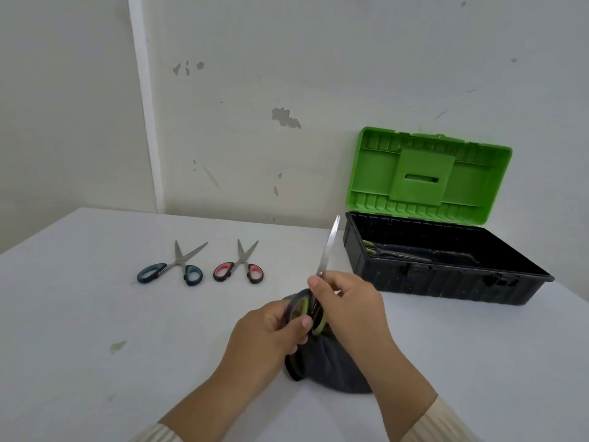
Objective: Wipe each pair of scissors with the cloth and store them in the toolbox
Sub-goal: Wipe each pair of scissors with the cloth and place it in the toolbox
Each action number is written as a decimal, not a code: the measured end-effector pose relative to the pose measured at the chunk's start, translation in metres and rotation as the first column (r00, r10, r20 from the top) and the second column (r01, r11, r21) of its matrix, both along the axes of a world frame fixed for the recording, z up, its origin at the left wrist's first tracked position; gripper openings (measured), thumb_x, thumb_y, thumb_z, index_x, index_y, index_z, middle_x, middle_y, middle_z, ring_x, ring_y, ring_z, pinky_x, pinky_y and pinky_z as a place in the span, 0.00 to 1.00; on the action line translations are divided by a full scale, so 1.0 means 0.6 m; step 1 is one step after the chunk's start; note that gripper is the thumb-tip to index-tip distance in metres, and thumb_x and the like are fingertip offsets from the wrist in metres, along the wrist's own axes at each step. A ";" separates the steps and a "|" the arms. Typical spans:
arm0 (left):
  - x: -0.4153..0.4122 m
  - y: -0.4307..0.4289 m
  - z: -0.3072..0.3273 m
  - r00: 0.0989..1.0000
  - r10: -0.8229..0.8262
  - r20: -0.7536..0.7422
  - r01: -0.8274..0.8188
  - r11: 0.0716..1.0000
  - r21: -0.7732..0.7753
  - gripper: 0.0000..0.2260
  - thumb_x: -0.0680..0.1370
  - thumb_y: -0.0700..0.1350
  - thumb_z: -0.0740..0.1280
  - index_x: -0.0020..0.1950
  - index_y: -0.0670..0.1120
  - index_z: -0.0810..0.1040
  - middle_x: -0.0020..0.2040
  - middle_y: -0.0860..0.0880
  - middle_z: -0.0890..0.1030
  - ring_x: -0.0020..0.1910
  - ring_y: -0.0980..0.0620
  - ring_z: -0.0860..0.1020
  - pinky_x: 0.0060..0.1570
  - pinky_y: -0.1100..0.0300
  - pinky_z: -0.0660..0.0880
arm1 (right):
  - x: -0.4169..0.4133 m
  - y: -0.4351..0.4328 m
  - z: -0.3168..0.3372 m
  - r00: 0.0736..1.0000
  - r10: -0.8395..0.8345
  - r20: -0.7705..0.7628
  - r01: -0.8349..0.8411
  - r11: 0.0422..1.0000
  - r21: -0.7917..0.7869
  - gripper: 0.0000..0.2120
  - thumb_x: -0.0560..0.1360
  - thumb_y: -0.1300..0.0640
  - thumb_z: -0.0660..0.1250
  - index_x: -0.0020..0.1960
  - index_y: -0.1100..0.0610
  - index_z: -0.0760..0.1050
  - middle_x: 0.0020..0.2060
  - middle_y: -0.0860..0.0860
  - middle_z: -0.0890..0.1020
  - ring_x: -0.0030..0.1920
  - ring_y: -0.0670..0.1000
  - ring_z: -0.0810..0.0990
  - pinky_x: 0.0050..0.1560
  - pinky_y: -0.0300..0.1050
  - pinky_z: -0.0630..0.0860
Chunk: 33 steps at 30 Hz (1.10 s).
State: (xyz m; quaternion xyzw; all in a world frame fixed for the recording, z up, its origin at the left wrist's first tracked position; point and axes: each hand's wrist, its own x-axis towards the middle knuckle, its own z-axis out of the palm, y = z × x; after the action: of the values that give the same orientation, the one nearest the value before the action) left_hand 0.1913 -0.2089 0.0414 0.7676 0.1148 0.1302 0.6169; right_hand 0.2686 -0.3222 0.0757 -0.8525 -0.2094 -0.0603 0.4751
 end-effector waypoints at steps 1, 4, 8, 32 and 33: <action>0.000 -0.008 0.007 1.000 -0.013 0.017 0.012 0.998 0.068 0.05 0.76 0.48 0.69 0.48 0.58 0.82 0.39 0.52 0.85 0.42 0.52 0.83 0.47 0.55 0.81 | 0.005 -0.005 0.005 1.000 -0.012 -0.022 0.013 0.999 0.038 0.11 0.73 0.49 0.66 0.36 0.54 0.78 0.32 0.49 0.80 0.34 0.47 0.76 0.35 0.41 0.72; 0.015 -0.043 0.024 0.998 -0.055 0.022 0.049 0.971 0.234 0.05 0.75 0.49 0.69 0.50 0.55 0.81 0.42 0.52 0.83 0.44 0.52 0.81 0.50 0.53 0.78 | 0.026 -0.036 0.016 0.994 -0.060 -0.089 0.071 0.990 0.126 0.15 0.71 0.51 0.67 0.32 0.61 0.75 0.28 0.60 0.77 0.29 0.50 0.72 0.32 0.52 0.73; 0.066 -0.119 0.021 0.983 -0.154 -0.099 0.175 0.950 0.259 0.24 0.76 0.52 0.66 0.72 0.56 0.67 0.60 0.57 0.79 0.52 0.60 0.78 0.58 0.64 0.71 | 0.061 -0.108 0.018 0.981 -0.180 -0.072 0.184 0.981 0.060 0.11 0.71 0.54 0.67 0.36 0.62 0.78 0.31 0.61 0.80 0.29 0.51 0.73 0.37 0.55 0.78; 0.272 -0.263 -0.071 0.977 -0.063 -0.202 0.208 0.478 0.853 0.26 0.80 0.58 0.49 0.76 0.50 0.56 0.76 0.52 0.58 0.76 0.52 0.54 0.76 0.53 0.45 | 0.555 -0.337 0.023 0.982 0.079 0.170 0.141 0.281 -0.949 0.08 0.72 0.62 0.61 0.44 0.59 0.79 0.42 0.56 0.82 0.40 0.56 0.78 0.43 0.45 0.75; 0.273 -0.262 -0.072 0.977 -0.060 -0.203 0.207 0.480 0.853 0.26 0.80 0.58 0.49 0.76 0.50 0.56 0.76 0.52 0.58 0.76 0.52 0.54 0.75 0.54 0.45 | 0.572 -0.336 0.016 0.985 0.081 0.150 0.124 0.265 -0.956 0.07 0.72 0.63 0.61 0.42 0.59 0.78 0.41 0.56 0.82 0.40 0.56 0.79 0.43 0.45 0.75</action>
State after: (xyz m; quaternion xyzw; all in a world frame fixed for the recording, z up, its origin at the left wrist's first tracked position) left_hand 0.3554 -0.3662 -0.0017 0.9873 0.0179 0.0655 0.1435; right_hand 0.6116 -0.5237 0.0851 -0.9599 -0.2307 0.0006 -0.1593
